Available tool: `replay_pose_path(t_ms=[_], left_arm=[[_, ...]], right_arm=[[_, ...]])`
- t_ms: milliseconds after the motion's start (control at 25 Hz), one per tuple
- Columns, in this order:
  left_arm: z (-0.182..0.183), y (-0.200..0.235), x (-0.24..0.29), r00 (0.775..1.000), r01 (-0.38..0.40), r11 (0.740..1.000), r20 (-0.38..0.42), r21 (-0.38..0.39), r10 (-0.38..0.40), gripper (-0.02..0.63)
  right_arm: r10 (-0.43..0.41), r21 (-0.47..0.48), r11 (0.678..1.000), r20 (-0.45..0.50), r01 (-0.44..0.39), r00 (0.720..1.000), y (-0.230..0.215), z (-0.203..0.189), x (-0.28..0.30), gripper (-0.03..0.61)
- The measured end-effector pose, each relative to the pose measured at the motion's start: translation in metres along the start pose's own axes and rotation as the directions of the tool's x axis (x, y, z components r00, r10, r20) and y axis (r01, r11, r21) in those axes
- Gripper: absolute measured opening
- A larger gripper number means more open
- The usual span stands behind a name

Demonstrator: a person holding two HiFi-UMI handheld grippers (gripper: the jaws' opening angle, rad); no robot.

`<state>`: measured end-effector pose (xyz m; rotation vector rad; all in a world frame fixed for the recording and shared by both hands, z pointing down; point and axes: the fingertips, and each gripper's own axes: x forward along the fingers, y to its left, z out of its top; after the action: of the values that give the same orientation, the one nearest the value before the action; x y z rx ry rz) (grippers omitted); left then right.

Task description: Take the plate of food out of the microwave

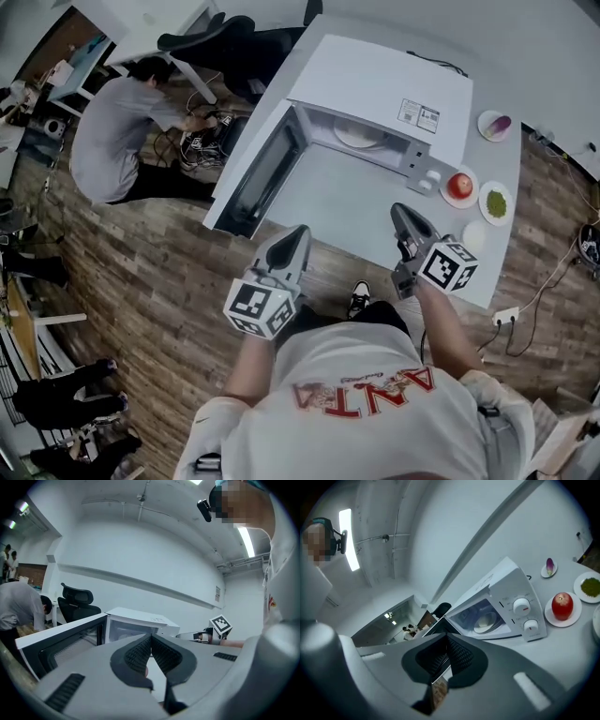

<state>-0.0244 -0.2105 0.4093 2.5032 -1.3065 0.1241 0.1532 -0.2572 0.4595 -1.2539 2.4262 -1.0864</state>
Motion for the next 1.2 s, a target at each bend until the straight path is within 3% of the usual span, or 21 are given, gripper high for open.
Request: replay_pose_path(t_ms=[240, 360, 440, 640, 1000, 1200], left_arm=[[0.007, 0.014, 0.023, 0.999, 0.040, 0.999, -0.005, -0.011, -0.040, 0.009], [0.011, 0.023, 0.027, 0.998, 0.057, 0.998, 0.004, -0.018, -0.057, 0.009], [0.006, 0.028, 0.030, 0.998, 0.068, 0.998, -0.010, -0.010, -0.068, 0.009], [-0.002, 0.048, 0.040, 0.995, 0.094, 0.995, -0.036, -0.026, -0.095, 0.009], [-0.011, 0.066, 0.050, 0.993, 0.099, 0.994, -0.060, -0.055, -0.102, 0.009], [-0.010, 0.072, 0.055, 0.992, 0.093, 0.994, -0.075, -0.056, -0.097, 0.009]], right_arm=[[-0.082, 0.143, 0.987, 0.016, 0.078, 0.997, -0.027, -0.008, 0.033, 0.010], [-0.112, 0.261, 0.960, 0.025, 0.101, 0.993, -0.039, -0.014, 0.059, 0.060], [-0.138, 0.360, 0.926, 0.044, 0.113, 0.989, -0.049, -0.019, 0.072, 0.060], [-0.222, 0.577, 0.806, 0.089, 0.131, 0.971, -0.084, -0.029, 0.108, 0.060], [-0.371, 0.771, 0.622, 0.139, 0.134, 0.918, -0.148, -0.040, 0.158, 0.060], [-0.419, 0.805, 0.577, 0.145, 0.139, 0.897, -0.172, -0.041, 0.178, 0.060]])
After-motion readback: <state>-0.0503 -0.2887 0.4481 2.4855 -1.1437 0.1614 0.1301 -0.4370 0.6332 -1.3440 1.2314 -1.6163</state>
